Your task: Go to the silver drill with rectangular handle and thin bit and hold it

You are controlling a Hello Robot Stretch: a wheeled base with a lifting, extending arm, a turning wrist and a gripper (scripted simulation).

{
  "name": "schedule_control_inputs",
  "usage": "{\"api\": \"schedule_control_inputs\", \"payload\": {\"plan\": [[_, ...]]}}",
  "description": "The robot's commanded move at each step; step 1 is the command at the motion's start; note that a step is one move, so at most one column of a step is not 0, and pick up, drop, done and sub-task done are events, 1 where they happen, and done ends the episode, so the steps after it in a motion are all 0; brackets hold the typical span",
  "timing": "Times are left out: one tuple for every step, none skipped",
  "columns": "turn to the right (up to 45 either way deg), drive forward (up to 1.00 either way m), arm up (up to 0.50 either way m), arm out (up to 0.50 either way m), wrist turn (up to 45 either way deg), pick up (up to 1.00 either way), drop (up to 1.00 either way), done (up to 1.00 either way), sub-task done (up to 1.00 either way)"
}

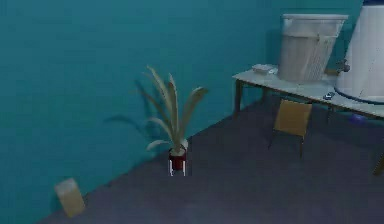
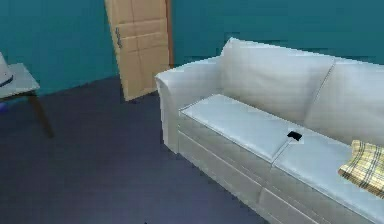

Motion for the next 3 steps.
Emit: {"api": "schedule_control_inputs", "payload": {"plan": [[39.0,0.00,0.00,0.00,0.0,0.00,0.00,0.00,0.00],[0.0,0.90,0.00,0.00,0.0,0.00,0.00,0.00,0.00],[36.0,0.00,0.00,0.00,0.0,0.00,0.00,0.00,0.00]]}}
